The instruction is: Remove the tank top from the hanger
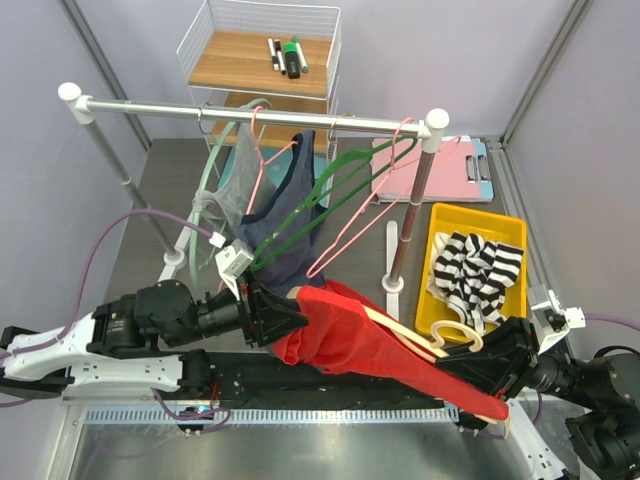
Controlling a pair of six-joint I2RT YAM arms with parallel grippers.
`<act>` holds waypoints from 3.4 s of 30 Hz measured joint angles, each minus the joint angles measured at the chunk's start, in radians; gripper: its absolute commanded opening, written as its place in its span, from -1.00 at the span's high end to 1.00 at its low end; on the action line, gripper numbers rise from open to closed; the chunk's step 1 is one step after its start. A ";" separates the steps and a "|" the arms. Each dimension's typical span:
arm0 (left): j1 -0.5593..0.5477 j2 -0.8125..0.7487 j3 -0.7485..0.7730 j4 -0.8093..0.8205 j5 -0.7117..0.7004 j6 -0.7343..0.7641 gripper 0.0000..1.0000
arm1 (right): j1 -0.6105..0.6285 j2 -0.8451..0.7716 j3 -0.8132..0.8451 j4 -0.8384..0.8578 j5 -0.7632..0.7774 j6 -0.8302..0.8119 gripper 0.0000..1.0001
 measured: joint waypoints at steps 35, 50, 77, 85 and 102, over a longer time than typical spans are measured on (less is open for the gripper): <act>-0.001 -0.263 -0.019 -0.056 -0.299 -0.053 1.00 | 0.000 -0.024 0.007 -0.061 0.013 -0.047 0.98; -0.003 -0.085 0.014 -0.166 -0.266 -0.080 1.00 | -0.004 -0.024 0.152 -0.035 0.078 -0.029 0.98; -0.003 -0.183 0.222 -0.131 0.196 0.184 -0.57 | -0.004 0.083 -0.001 0.045 -0.070 -0.080 0.98; -0.003 0.122 0.455 -0.104 0.254 0.296 -0.68 | -0.004 0.051 -0.025 0.019 -0.135 -0.084 0.98; -0.013 0.566 0.559 -0.222 0.506 0.453 -0.41 | -0.004 -0.022 -0.033 -0.018 -0.208 -0.069 0.98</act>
